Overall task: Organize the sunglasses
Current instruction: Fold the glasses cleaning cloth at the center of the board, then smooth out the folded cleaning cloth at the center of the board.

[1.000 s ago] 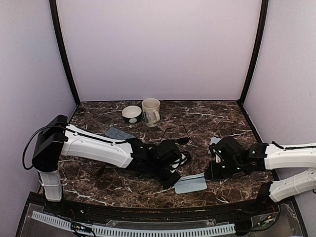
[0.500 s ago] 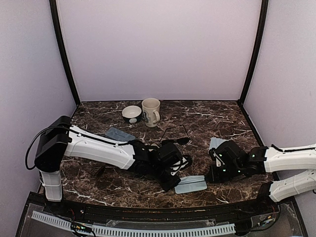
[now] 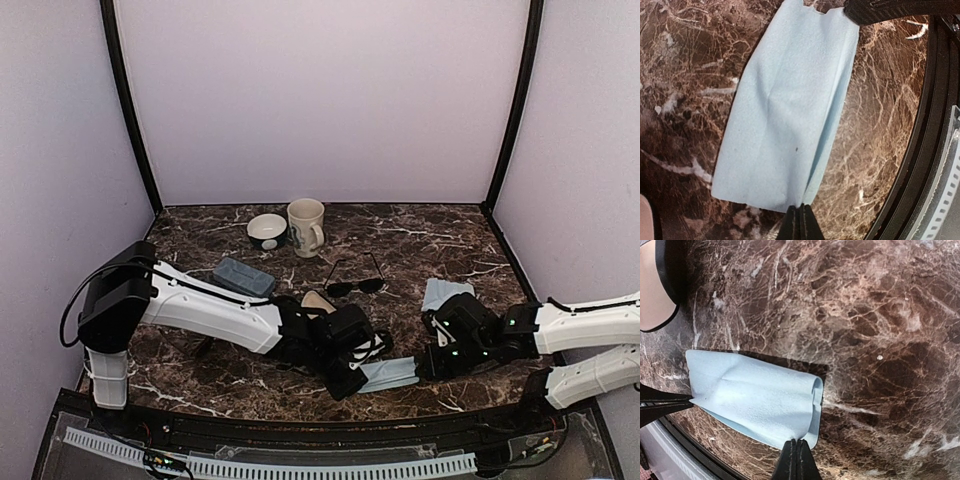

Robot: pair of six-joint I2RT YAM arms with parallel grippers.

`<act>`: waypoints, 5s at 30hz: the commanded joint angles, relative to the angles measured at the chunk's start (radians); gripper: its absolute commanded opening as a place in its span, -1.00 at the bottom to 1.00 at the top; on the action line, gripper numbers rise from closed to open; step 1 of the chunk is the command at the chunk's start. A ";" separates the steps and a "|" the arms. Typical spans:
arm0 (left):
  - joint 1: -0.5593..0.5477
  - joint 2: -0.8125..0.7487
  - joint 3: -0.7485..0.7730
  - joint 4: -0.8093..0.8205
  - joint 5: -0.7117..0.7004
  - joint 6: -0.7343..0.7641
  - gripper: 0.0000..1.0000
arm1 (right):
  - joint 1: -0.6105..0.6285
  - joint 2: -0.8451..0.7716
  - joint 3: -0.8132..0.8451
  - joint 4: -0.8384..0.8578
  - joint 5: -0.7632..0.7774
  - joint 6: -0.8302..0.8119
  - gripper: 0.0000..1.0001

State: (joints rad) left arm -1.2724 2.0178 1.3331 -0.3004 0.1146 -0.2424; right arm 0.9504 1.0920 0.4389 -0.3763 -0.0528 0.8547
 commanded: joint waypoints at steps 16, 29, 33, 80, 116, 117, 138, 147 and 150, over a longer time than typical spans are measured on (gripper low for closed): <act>-0.010 0.015 0.039 -0.074 -0.012 -0.011 -0.88 | 0.019 0.002 -0.017 -0.015 0.037 0.021 -1.00; -0.014 0.013 0.069 -0.107 -0.048 -0.028 -0.87 | 0.059 0.025 -0.015 0.008 0.022 0.049 -1.00; -0.012 0.011 0.076 -0.111 -0.065 -0.028 -0.86 | 0.070 0.027 -0.010 -0.002 0.031 0.058 -1.00; -0.022 0.042 0.050 -0.070 -0.157 -0.120 -0.05 | 0.030 0.058 -0.033 0.176 -0.012 0.003 -0.36; -0.069 -0.011 0.071 -0.122 -0.264 -0.140 -0.02 | 0.021 0.032 -0.046 0.100 0.003 -0.016 -0.35; -0.070 -0.011 0.071 -0.111 -0.264 -0.137 -0.01 | 0.021 0.029 -0.047 0.100 0.003 -0.016 -0.35; -0.069 -0.065 0.030 -0.126 -0.260 -0.124 0.03 | 0.021 0.043 -0.069 0.144 -0.009 -0.005 -0.35; -0.070 -0.055 0.058 -0.061 -0.247 -0.098 0.04 | 0.021 0.034 -0.067 0.132 -0.009 -0.003 -0.36; -0.068 -0.017 0.072 -0.031 -0.247 -0.089 0.04 | 0.021 0.031 -0.066 0.126 -0.007 -0.002 -0.36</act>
State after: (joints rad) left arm -1.3384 1.9842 1.3750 -0.3706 -0.1390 -0.3546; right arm 0.9771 1.1313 0.3878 -0.2390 -0.0589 0.8471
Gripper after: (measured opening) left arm 0.520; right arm 0.319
